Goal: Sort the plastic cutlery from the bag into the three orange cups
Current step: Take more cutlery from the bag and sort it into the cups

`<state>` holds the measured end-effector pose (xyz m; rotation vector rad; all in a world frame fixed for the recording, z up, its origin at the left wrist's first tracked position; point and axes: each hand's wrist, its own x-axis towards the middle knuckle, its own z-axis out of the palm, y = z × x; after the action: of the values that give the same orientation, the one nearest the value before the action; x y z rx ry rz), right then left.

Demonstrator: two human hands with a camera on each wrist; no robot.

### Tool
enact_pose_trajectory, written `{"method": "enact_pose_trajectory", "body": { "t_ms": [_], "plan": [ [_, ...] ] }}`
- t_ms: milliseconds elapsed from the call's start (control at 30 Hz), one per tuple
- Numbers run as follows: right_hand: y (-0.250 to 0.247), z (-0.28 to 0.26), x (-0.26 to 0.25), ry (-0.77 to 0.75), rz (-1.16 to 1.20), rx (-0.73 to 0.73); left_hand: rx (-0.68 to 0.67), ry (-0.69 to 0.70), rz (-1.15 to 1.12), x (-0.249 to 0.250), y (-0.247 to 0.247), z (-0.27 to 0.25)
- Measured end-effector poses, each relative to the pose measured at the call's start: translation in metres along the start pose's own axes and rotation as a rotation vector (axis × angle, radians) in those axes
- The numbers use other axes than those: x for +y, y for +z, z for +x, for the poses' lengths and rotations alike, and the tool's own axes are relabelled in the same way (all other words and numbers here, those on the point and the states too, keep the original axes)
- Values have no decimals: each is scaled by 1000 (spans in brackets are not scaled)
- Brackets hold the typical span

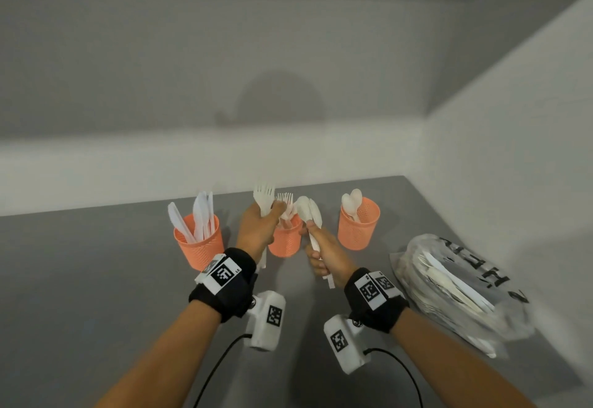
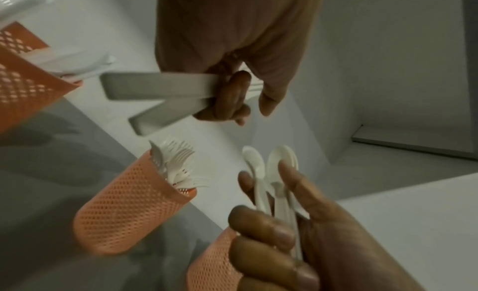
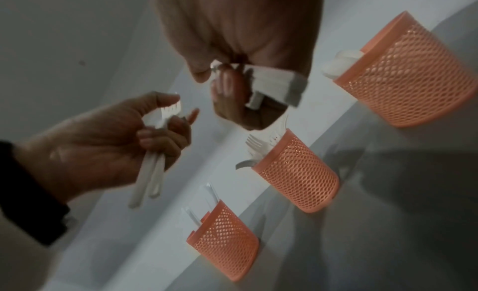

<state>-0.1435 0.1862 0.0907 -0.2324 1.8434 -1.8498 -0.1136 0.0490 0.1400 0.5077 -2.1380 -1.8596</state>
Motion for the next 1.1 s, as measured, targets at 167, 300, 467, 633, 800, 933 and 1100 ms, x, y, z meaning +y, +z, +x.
{"method": "enact_pose_trajectory", "body": {
  "t_ms": [167,300,467,633,800,933,1100],
  "plan": [
    [0,-8,-4,23,13,-151,-81,-88,-8,-9,8,-1],
    [3,-6,1,-96,-214,-26,-33,-80,45,-7,17,-1],
    [-1,-3,-2,-306,-436,26,-77,-58,-30,0,29,-10],
    [-12,-2,-6,-189,-701,27,8,30,207,-8,40,-1],
    [-21,6,-23,-270,-619,133,-67,89,199,2,61,1],
    [-51,23,-39,-192,-271,327,-191,-56,-113,10,59,10],
    [-94,40,-72,-278,18,514,21,25,-327,18,38,47]
  ]
}}
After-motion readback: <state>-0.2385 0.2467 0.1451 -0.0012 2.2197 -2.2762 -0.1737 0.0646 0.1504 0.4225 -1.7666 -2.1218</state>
